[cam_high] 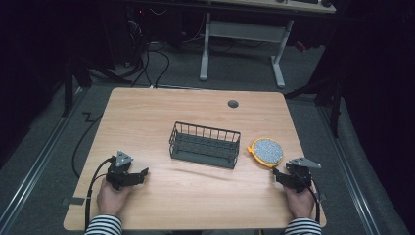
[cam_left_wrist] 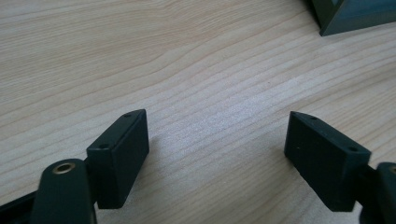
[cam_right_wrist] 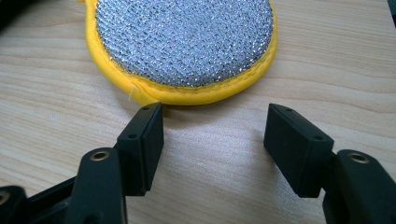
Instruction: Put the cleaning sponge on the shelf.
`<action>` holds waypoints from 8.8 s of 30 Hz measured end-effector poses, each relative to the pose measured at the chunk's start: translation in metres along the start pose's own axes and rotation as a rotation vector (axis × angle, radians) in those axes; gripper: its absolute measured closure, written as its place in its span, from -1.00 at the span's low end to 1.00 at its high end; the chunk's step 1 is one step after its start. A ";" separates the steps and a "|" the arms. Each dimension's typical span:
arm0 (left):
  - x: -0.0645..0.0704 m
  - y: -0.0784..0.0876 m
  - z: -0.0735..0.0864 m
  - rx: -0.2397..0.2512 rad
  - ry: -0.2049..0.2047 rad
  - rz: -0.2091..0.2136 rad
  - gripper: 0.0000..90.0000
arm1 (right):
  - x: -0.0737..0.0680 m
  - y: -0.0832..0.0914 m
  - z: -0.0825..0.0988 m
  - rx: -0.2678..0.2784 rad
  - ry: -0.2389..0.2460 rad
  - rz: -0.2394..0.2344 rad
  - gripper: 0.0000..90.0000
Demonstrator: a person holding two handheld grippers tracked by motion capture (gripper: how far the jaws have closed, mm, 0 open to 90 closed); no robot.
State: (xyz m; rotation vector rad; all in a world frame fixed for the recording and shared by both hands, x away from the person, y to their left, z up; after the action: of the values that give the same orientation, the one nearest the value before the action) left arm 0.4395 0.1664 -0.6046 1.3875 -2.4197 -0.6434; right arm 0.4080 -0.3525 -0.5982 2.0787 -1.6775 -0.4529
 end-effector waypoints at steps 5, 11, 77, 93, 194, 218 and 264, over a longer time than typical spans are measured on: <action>0.000 0.000 0.000 0.001 0.009 -0.015 -0.48 | 0.001 0.000 0.000 0.000 -0.006 0.011 -0.16; 0.000 0.000 -0.001 0.002 0.006 -0.015 -0.44 | 0.003 0.000 0.000 0.003 -0.013 0.024 -0.16; 0.064 -0.087 -0.165 0.020 0.049 0.106 0.18 | 0.002 0.001 0.001 -0.001 -0.010 0.028 -0.16; 0.062 -0.098 -0.151 -0.007 0.071 0.060 0.56 | 0.001 0.001 0.001 0.000 -0.006 0.023 -0.17; 0.027 -0.034 -0.022 0.011 0.044 -0.087 -0.29 | -0.007 0.005 0.001 -0.032 -0.002 -0.035 -0.19; 0.028 -0.034 -0.021 0.009 0.044 -0.090 -0.33 | 0.016 -0.014 -0.075 0.038 -0.077 -0.108 -0.28; 0.028 -0.034 -0.021 0.009 0.044 -0.092 -0.33 | 0.017 -0.065 -0.067 -0.326 -0.020 -0.198 -0.07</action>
State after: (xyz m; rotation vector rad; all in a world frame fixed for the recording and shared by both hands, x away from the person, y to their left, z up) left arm 0.4604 0.1219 -0.6029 1.5083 -2.3390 -0.6175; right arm 0.5000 -0.3496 -0.5744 2.0051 -1.3096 -0.7577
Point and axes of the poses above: each handheld gripper's, and its own axes: y roughly backward along the jaws, z roughly out of its underside, x roughly to its right, the point moved 10 cm from there along -y, roughly forward along the jaws, and after that the axes turned 12 degrees about x, right-handed, at the moved point
